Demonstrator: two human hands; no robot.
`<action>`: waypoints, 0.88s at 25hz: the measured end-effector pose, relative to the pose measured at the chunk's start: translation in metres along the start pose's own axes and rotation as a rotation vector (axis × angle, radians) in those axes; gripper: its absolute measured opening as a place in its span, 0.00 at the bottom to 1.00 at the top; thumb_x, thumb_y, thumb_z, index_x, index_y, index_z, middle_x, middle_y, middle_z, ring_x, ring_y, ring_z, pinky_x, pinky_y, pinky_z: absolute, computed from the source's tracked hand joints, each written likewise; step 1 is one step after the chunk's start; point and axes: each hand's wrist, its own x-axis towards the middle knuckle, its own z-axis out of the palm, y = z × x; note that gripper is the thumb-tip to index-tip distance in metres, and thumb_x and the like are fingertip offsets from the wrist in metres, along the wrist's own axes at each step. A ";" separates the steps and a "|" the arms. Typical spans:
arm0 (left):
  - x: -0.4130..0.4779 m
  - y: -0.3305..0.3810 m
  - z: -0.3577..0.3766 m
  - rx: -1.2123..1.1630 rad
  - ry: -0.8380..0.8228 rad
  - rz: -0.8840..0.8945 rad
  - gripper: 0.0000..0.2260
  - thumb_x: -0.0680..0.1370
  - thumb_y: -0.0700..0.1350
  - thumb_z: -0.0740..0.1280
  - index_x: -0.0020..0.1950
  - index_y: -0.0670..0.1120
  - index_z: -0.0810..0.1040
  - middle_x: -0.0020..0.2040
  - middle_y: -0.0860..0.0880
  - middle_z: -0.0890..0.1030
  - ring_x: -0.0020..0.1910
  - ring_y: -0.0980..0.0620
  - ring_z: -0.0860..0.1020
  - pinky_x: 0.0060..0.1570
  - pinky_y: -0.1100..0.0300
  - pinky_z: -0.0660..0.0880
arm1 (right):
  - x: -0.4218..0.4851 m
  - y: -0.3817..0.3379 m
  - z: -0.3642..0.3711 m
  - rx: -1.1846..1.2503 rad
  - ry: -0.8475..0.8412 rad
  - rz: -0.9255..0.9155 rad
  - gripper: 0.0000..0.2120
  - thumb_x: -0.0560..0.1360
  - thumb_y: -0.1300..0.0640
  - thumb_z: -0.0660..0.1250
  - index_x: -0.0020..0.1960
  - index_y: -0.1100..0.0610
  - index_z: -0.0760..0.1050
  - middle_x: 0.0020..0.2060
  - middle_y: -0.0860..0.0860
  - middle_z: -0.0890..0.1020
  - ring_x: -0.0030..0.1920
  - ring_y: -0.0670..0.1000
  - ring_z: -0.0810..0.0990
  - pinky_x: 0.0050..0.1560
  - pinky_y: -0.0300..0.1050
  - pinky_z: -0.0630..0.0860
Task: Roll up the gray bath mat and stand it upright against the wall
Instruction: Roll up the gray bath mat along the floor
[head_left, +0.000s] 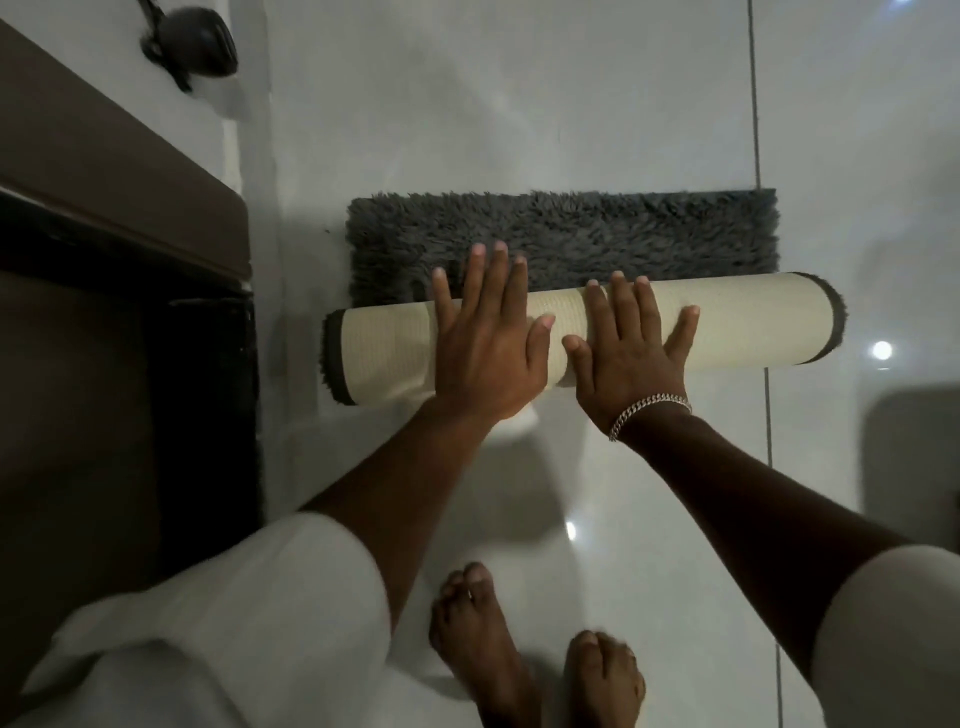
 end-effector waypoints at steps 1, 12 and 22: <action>-0.017 0.006 0.000 0.001 0.041 0.028 0.30 0.81 0.57 0.51 0.78 0.41 0.59 0.80 0.40 0.58 0.80 0.41 0.52 0.76 0.35 0.45 | 0.012 0.001 -0.003 -0.001 -0.015 0.001 0.30 0.80 0.41 0.43 0.78 0.54 0.52 0.79 0.57 0.56 0.79 0.59 0.50 0.71 0.74 0.41; 0.038 -0.006 -0.001 0.010 -0.061 -0.046 0.29 0.80 0.55 0.50 0.80 0.47 0.54 0.82 0.46 0.54 0.81 0.44 0.49 0.74 0.33 0.40 | 0.120 -0.001 -0.041 0.199 0.010 0.051 0.25 0.81 0.44 0.49 0.73 0.53 0.64 0.77 0.55 0.62 0.78 0.58 0.54 0.73 0.71 0.42; 0.099 -0.008 -0.046 -0.109 -0.085 -0.112 0.24 0.80 0.44 0.61 0.75 0.41 0.64 0.77 0.41 0.65 0.78 0.40 0.59 0.75 0.34 0.54 | 0.107 0.005 -0.044 -0.027 -0.137 -0.182 0.42 0.74 0.28 0.40 0.79 0.54 0.47 0.80 0.57 0.50 0.79 0.59 0.44 0.73 0.69 0.40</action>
